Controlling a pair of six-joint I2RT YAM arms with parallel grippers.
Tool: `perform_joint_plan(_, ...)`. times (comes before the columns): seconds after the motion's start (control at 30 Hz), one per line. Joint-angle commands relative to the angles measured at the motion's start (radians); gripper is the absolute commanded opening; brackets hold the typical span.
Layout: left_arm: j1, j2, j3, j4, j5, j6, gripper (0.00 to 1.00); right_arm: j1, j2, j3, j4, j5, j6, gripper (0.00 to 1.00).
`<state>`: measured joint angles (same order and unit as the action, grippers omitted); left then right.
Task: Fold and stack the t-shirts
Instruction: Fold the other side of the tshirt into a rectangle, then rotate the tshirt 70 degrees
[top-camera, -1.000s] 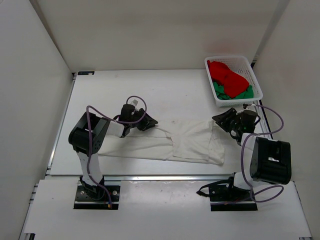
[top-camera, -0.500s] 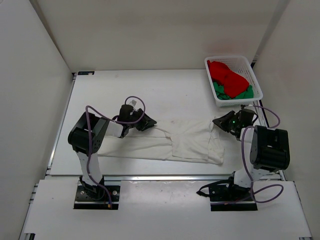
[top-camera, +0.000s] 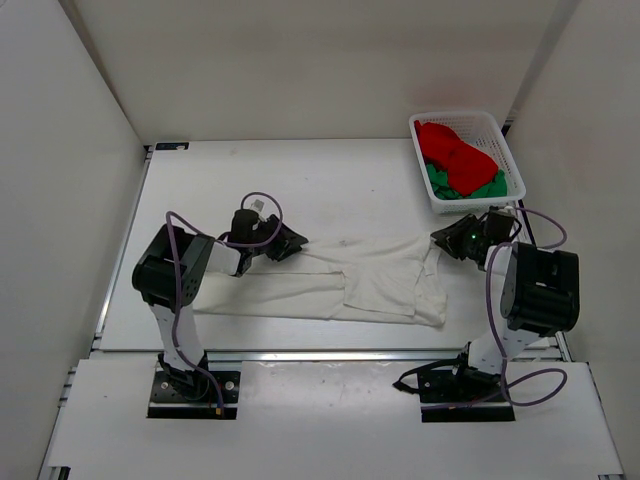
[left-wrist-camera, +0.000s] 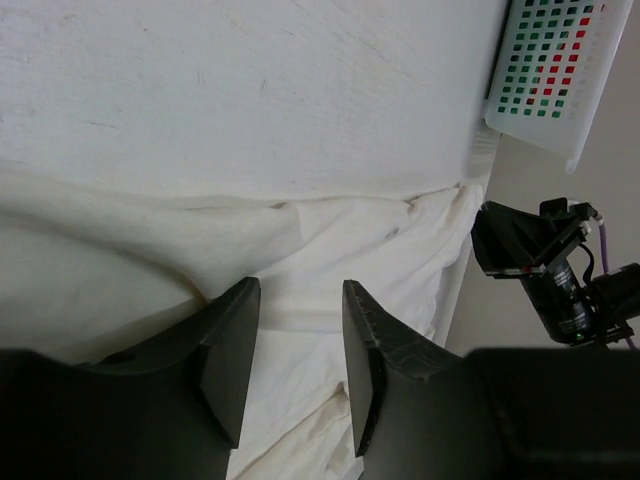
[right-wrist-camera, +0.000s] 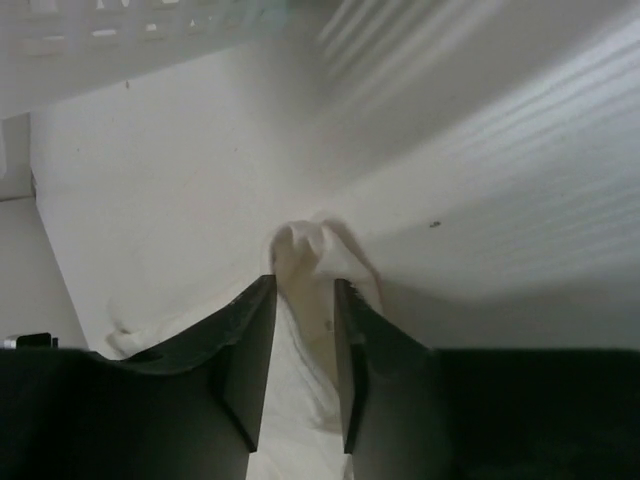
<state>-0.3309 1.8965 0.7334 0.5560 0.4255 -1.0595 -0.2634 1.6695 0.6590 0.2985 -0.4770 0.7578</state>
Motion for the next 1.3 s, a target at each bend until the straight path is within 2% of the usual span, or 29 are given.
perform_joint_plan(0.0,-0.003,-0.082,-0.019,-0.036,-0.024,0.018,0.51,0.000,-0.104,0.025,-0.053,0.033,-0.015,0.30)
perform_joint_plan(0.13,-0.037,-0.224,-0.002,-0.099,-0.040,0.064,0.51,0.129,-0.295,0.050,-0.215,0.240,-0.116,0.31)
perform_joint_plan(0.27,-0.083,-0.359,-0.026,-0.198,-0.088,0.148,0.50,0.338,-0.352,0.013,-0.286,0.295,-0.159,0.14)
perform_joint_plan(0.37,-0.106,-0.448,-0.080,-0.246,-0.088,0.179,0.49,0.446,-0.294,0.024,-0.349,0.291,-0.182,0.01)
perform_joint_plan(0.47,-0.085,-0.557,-0.153,-0.277,-0.077,0.199,0.46,0.504,-0.187,0.036,-0.346,0.279,-0.178,0.00)
perform_joint_plan(0.6,-0.031,-0.629,-0.178,-0.349,-0.039,0.248,0.46,0.536,-0.022,0.169,-0.377,0.264,-0.204,0.00)
perform_joint_plan(0.8,0.056,-0.752,-0.212,-0.427,-0.013,0.288,0.46,0.547,0.347,0.565,-0.455,0.170,-0.222,0.00)
perform_joint_plan(0.87,0.091,-0.792,-0.221,-0.459,-0.008,0.299,0.46,0.567,0.534,0.838,-0.536,0.149,-0.232,0.00)
perform_joint_plan(0.9,0.101,-0.804,-0.221,-0.479,-0.004,0.312,0.46,0.581,0.630,0.923,-0.605,0.129,-0.245,0.00)
perform_joint_plan(0.97,0.113,-0.821,-0.230,-0.507,-0.005,0.319,0.47,0.604,0.791,1.348,-0.733,0.120,-0.264,0.00)
perform_joint_plan(1.0,0.122,-0.832,-0.232,-0.519,-0.004,0.325,0.46,0.621,0.922,1.484,-0.830,0.103,-0.273,0.00)
perform_joint_plan(1.03,0.122,-0.832,-0.233,-0.536,-0.007,0.325,0.47,0.633,0.987,1.795,-0.879,0.109,-0.281,0.01)
perform_joint_plan(1.07,0.124,-0.835,-0.235,-0.548,-0.007,0.326,0.47,0.635,1.136,2.125,-0.947,0.100,-0.264,0.06)
perform_joint_plan(1.1,0.122,-0.838,-0.229,-0.556,-0.013,0.329,0.46,0.632,1.104,2.136,-0.823,0.012,-0.243,0.07)
perform_joint_plan(1.13,0.119,-0.843,-0.230,-0.591,-0.019,0.334,0.47,0.622,1.048,1.926,-0.737,-0.020,-0.185,0.14)
perform_joint_plan(1.17,0.121,-0.850,-0.230,-0.596,-0.025,0.342,0.47,0.618,0.953,1.792,-0.628,-0.040,-0.181,0.18)
perform_joint_plan(1.2,0.119,-0.856,-0.241,-0.605,-0.031,0.339,0.47,0.616,0.878,1.751,-0.612,-0.016,-0.202,0.22)
perform_joint_plan(1.23,0.119,-0.861,-0.241,-0.613,-0.037,0.342,0.47,0.621,0.851,1.745,-0.618,-0.006,-0.251,0.30)
perform_joint_plan(1.27,0.122,-0.866,-0.249,-0.613,-0.037,0.340,0.47,0.633,0.804,1.774,-0.669,-0.003,-0.297,0.35)
